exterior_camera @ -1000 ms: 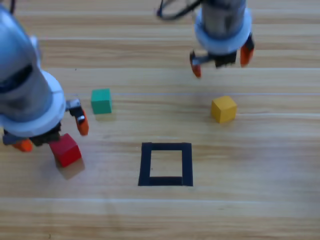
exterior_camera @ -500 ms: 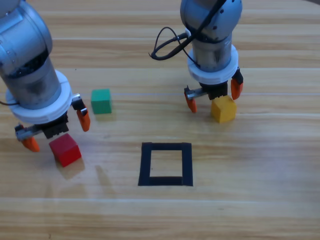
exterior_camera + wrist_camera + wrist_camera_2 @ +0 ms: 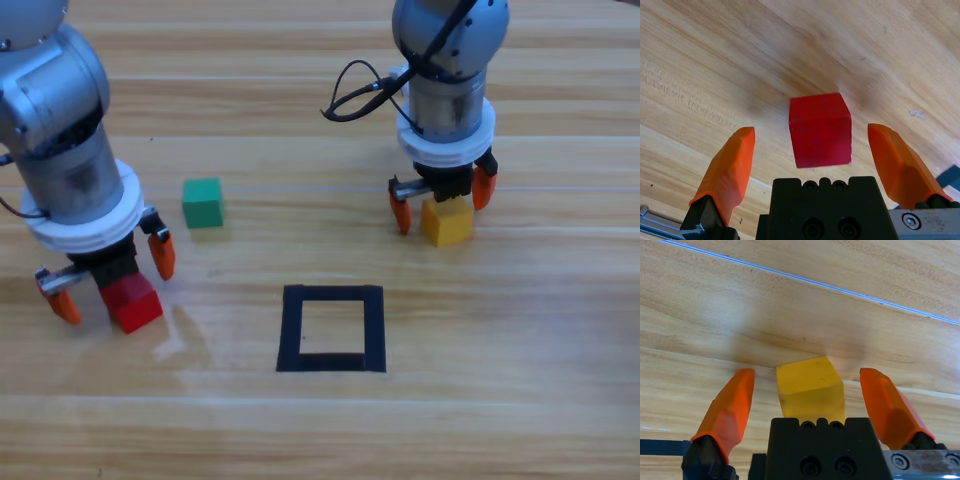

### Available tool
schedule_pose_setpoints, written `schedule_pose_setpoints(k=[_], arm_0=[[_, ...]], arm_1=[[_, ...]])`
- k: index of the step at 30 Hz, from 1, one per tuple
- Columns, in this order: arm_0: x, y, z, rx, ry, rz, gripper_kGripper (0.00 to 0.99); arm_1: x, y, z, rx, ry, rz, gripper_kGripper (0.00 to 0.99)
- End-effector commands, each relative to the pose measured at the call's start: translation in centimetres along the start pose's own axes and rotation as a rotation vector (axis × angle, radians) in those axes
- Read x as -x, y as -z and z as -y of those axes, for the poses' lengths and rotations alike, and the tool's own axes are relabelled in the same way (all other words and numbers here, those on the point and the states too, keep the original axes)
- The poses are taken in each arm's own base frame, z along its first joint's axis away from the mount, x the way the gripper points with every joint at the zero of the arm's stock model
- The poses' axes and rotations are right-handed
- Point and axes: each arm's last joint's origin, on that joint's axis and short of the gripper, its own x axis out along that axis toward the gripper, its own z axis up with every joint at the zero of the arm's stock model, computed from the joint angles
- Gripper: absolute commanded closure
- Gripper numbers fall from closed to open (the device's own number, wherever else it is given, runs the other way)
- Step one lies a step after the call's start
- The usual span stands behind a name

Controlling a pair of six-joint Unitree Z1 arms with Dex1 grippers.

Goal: Stack the blocks in the rectangular block: red at the bottom, yellow in the middle, green on top

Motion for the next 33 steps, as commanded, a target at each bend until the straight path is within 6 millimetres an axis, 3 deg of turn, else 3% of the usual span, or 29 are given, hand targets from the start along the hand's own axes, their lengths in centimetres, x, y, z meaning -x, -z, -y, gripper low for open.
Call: schedule_pose_setpoints(k=[1,6,8,10,14,17,18,19,24,27,33], arm_0=[[-2.7,-1.1,0.7,0.022,-0.054,-0.031,0.062],[-3.9,-1.1,1.1,0.018,-0.082,-0.042,0.116],[-4.1,-1.1,1.1,0.014,-0.09,-0.045,0.171],[-4.3,-1.1,1.0,0.011,-0.094,-0.047,0.22],[-4.4,-1.0,0.9,-0.002,-0.099,-0.055,0.392],[-4.5,-1.1,0.8,-0.031,-0.097,-0.064,0.591],[-4.4,-1.2,0.8,-0.044,-0.094,-0.064,0.654],[-4.2,-1.2,0.9,-0.064,-0.089,-0.063,0.717],[-1.8,-1.6,1.2,-0.213,-0.017,-0.029,0.99],[0.0,-1.9,2.0,-0.372,0.047,0.007,0.99],[3.9,1.2,2.1,-0.735,0.159,0.042,0.99]], arm_1=[[-4.4,-0.3,1.2,-0.007,0.011,-0.116,0.07],[-4.0,-0.4,1.2,-0.006,0.006,-0.103,0.051],[-3.9,-0.4,1.0,0.0,0.001,-0.092,0.008],[-4.0,-0.4,1.0,-0.001,0.004,-0.097,0.028],[-3.5,-0.3,1.1,-0.001,-0.006,-0.091,0.306],[-3.0,-0.2,1.3,0.001,-0.006,-0.09,0.703],[-3.0,-0.1,1.3,0.002,-0.002,-0.095,0.809],[-2.8,0.0,1.4,0.002,0.0,-0.096,0.853],[-0.6,0.7,1.2,0.022,0.017,-0.067,0.912],[1.0,1.0,1.5,0.02,0.005,-0.047,0.912],[2.9,1.4,2.0,0.016,-0.005,-0.023,0.912]])
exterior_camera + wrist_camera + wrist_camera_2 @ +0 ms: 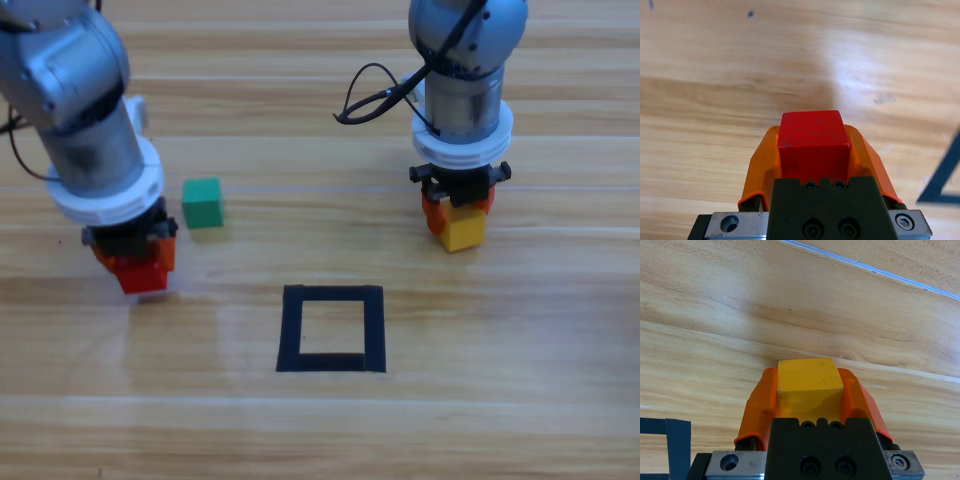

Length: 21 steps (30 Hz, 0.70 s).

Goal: Stack the blocks in the rectangular block: red at the bottom, yellow in the middle, green on top

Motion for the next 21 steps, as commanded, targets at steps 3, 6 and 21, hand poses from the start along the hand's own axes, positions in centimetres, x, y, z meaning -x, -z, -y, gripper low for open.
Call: schedule_pose_setpoints(k=[3,6,21], arm_0=[[4.2,4.0,2.6,-0.383,0.118,0.042,0.99],[3.9,6.0,4.3,-0.502,0.116,0.026,0.99],[2.5,9.5,11.9,-0.284,-0.063,-0.024,0.99]], arm_1=[[3.6,1.0,1.1,0.0,-0.005,0.047,0.912],[4.8,1.5,1.6,-0.005,-0.016,0.06,0.912],[8.5,8.8,5.1,-0.015,-0.172,0.236,0.909]])
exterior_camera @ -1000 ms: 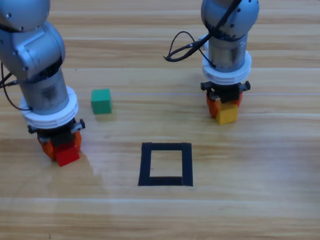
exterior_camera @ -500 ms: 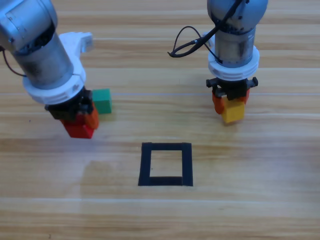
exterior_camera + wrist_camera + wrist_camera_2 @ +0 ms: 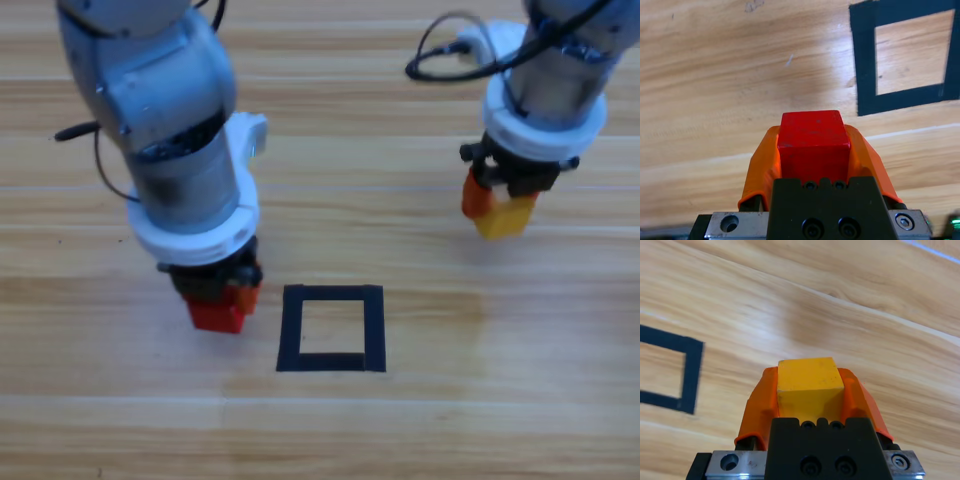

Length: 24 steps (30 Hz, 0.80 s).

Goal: Stack the blocks in the rectangular block: red at the bottom, yellow in the middle, green on top

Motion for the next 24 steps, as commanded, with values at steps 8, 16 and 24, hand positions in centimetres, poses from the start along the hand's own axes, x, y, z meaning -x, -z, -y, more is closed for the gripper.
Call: schedule_pose_setpoints(k=[8,16,24], arm_0=[[-5.3,-2.4,10.0,0.101,-0.121,-0.115,0.99],[-4.7,-3.2,10.9,0.152,-0.047,-0.101,0.99],[-4.9,-3.4,11.1,0.171,-0.007,-0.093,0.99]], arm_1=[[2.5,0.8,0.9,-0.092,-0.034,0.055,0.907],[2.1,0.7,0.8,-0.102,-0.032,0.047,0.907],[1.8,0.7,0.8,-0.107,-0.032,0.049,0.907]])
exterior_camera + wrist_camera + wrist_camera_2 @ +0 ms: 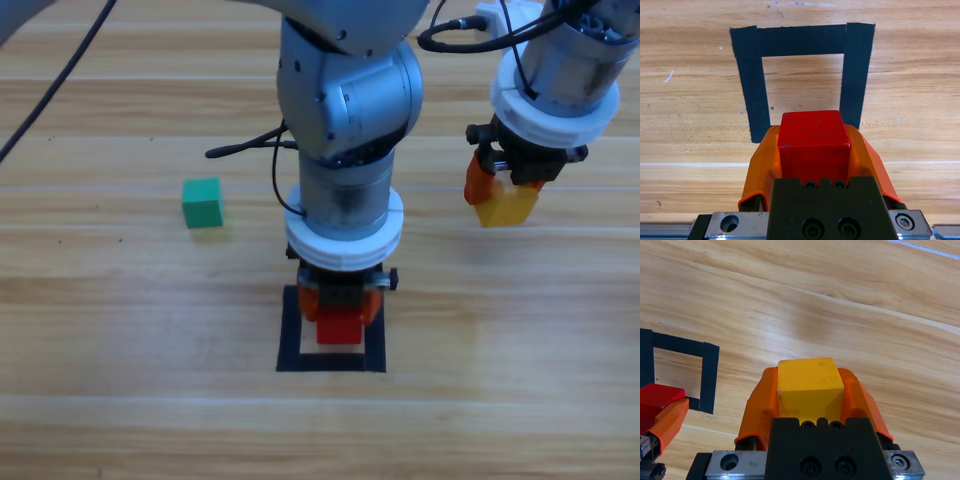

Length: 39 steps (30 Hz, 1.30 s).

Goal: Stack the blocks in the rectangular block: red at the bottom, yellow in the middle, green on top

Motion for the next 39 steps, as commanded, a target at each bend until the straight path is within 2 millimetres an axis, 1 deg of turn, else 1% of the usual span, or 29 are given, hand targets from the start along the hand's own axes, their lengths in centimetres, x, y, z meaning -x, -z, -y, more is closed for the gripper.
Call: schedule_pose_setpoints(k=[1,7,18,25,29,32,39], arm_0=[[-2.2,0.5,0.8,0.001,0.002,-0.019,0.99],[-3.3,0.8,-0.3,0.014,0.026,-0.037,0.99],[-2.9,0.4,-1.6,0.038,0.043,-0.017,0.99],[-2.7,-0.1,-1.5,0.033,0.057,0.012,0.99],[-2.6,-0.4,-1.0,0.022,0.075,0.025,0.99],[-2.8,-0.5,-0.9,0.013,0.072,0.029,0.99],[-2.8,-0.7,-1.0,-0.026,0.069,0.031,0.99]], arm_1=[[-0.4,0.1,0.4,-0.019,-0.001,0.005,0.907],[-0.4,0.0,0.4,-0.02,-0.006,0.008,0.907],[-0.6,0.0,0.4,-0.017,-0.007,0.01,0.907],[-0.7,-0.1,0.3,-0.014,-0.01,0.016,0.907],[-0.9,-0.2,0.3,-0.013,-0.012,0.018,0.907],[-0.9,-0.2,0.2,-0.011,-0.012,0.02,0.907],[-1.0,-0.3,0.2,-0.01,-0.018,0.026,0.907]])
